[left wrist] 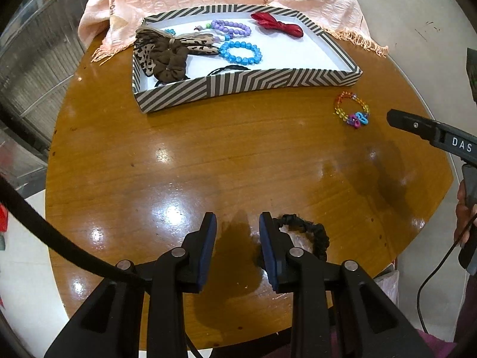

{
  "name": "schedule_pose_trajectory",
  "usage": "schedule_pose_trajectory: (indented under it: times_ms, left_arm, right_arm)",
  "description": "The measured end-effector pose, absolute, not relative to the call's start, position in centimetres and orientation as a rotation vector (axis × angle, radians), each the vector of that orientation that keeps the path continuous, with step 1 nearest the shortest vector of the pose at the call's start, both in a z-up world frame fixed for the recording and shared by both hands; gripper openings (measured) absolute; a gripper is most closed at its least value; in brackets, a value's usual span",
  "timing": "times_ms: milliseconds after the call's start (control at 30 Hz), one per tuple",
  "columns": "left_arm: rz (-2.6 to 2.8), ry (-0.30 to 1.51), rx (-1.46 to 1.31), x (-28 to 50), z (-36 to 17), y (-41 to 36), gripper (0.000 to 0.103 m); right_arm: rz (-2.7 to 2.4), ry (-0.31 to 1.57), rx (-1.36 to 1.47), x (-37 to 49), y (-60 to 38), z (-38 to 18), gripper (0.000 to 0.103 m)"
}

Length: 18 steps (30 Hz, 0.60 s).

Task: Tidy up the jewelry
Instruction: 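Move left tool to black scrunchie while right tool approaches amber heart bracelet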

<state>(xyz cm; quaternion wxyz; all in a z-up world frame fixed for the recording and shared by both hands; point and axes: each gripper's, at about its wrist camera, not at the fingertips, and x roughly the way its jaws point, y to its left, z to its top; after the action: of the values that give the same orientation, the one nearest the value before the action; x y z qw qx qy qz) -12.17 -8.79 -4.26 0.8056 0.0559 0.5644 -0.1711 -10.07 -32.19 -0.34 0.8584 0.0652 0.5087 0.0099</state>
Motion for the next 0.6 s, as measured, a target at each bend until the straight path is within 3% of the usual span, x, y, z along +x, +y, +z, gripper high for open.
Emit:
schedule_pose_trajectory:
  times_ms: [600]
  left_arm:
    - [-0.419,1.258,0.076,-12.28,-4.89,-8.25,0.036]
  right_arm:
    - [0.011,1.096,0.145,-9.29,-32.71,-1.36,0.072]
